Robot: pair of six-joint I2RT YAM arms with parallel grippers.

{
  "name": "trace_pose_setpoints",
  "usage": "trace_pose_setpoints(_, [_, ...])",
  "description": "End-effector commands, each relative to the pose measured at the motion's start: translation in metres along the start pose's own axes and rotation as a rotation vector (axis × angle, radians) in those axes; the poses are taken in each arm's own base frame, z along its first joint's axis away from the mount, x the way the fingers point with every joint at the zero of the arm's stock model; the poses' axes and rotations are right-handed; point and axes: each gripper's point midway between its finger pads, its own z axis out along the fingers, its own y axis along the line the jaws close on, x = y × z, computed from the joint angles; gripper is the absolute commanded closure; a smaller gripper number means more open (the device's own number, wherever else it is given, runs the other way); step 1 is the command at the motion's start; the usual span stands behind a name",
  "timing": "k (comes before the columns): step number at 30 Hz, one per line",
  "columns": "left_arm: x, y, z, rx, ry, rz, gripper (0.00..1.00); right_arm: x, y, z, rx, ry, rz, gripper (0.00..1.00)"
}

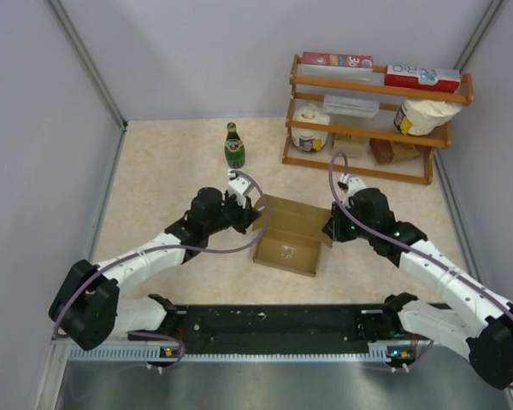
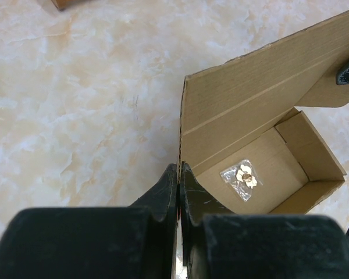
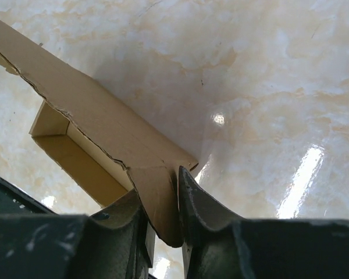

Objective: Fold the paper box

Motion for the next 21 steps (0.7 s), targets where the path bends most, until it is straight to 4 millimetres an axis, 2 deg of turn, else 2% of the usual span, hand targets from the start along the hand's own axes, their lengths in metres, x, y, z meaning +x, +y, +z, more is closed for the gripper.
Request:
trace_pose_setpoints(1, [-0.015, 0.000, -0.007, -0.011, -0.046, 0.001, 0.96, -0.013, 0.009, -0.002, -0.044, -0.030, -0.013, 0.78])
trace_pose_setpoints(14, [-0.012, 0.003, -0.011, -0.041, -0.046, -0.029, 0.96, 0.000, 0.003, -0.002, -0.026, -0.005, 0.006, 0.79])
trace_pose_setpoints(21, [-0.011, 0.004, -0.012, -0.050, -0.047, -0.042, 0.96, 0.000, 0.005, -0.002, -0.035, -0.006, 0.008, 0.90])
